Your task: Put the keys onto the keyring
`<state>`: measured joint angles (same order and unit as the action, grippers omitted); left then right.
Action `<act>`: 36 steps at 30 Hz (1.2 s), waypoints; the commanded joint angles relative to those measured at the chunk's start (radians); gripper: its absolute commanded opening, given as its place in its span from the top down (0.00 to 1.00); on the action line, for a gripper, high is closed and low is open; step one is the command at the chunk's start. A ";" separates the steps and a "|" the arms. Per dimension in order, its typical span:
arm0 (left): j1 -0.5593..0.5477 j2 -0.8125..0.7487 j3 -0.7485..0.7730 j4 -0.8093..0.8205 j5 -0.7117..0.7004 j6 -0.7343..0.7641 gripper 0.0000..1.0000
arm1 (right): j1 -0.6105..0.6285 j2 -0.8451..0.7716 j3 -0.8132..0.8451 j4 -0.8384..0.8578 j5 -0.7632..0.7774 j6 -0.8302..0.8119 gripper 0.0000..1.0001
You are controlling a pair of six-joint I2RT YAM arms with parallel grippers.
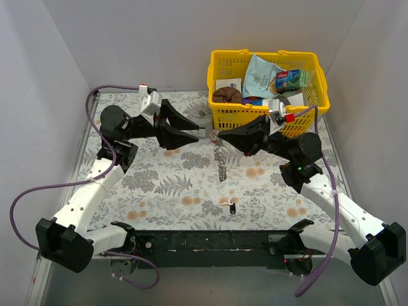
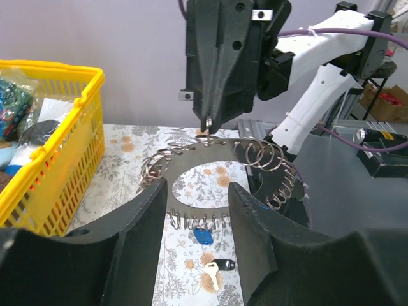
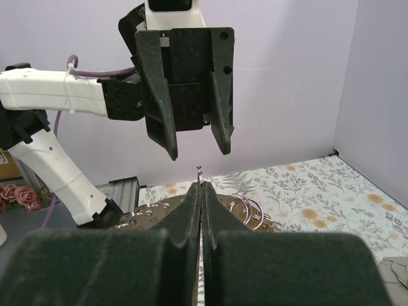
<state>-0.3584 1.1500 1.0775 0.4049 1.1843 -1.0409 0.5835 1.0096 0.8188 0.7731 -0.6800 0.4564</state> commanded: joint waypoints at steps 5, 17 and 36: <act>-0.112 0.036 0.068 -0.008 -0.046 0.015 0.64 | -0.004 0.004 0.008 0.167 0.016 0.073 0.99; -0.140 0.100 0.127 -0.029 -0.084 -0.002 0.75 | -0.004 0.003 -0.001 0.155 0.014 0.068 0.99; -0.171 0.120 0.139 -0.074 -0.071 0.039 1.00 | -0.004 0.009 -0.009 0.157 0.011 0.070 0.99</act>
<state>-0.5209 1.2720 1.1774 0.3614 1.1168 -1.0328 0.5823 1.0237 0.8021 0.8467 -0.6796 0.5205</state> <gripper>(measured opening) 0.049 0.022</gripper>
